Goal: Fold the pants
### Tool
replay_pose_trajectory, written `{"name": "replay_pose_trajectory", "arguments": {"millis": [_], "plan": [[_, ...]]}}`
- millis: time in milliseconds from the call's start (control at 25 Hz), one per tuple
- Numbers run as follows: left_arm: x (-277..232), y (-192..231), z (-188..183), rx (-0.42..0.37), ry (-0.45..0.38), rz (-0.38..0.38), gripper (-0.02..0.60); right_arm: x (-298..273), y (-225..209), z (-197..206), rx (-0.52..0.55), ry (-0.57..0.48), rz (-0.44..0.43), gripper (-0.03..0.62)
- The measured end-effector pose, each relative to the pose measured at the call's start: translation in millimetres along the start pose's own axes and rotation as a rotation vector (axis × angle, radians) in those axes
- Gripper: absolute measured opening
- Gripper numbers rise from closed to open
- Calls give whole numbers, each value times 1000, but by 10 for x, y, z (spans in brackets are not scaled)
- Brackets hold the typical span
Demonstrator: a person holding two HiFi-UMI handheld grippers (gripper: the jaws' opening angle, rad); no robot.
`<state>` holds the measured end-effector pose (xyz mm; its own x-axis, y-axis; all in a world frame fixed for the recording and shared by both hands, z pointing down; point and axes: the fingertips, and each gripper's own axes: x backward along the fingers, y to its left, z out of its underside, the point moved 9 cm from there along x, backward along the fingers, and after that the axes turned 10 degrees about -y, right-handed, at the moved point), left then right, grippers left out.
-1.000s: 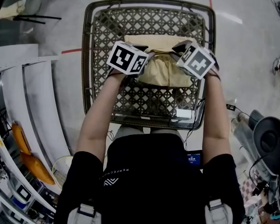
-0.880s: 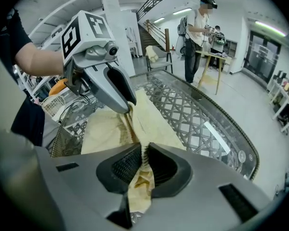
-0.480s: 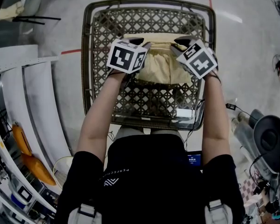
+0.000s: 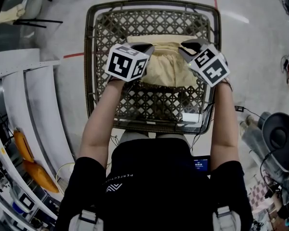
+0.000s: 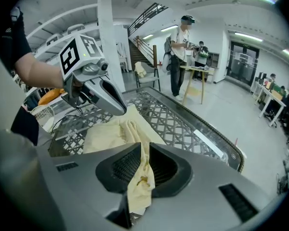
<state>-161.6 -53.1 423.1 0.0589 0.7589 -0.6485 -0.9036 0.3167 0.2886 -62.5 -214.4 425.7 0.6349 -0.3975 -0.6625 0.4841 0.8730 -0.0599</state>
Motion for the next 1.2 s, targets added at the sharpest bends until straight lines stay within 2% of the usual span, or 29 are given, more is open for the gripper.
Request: {"name": "replay_pose_trajectory", "arguments": {"millis": [120,280,560,840,1200], "plan": [[-61,-99,80,-27,50,58,14,19,112,-5,19,6,-82,60],[-140,-128,193,-24,88,76,14,-30,192,84,10,32,-147,60],[-212,-23,256,-10,98,22,14,-136,91,261,-29,66,-34,60],[-283,25,286,3,100,11,14,-228,50,308,-64,57,2,60],[-214,-42,245,27,36,14,14,-93,107,330,-167,0,91,54]]}}
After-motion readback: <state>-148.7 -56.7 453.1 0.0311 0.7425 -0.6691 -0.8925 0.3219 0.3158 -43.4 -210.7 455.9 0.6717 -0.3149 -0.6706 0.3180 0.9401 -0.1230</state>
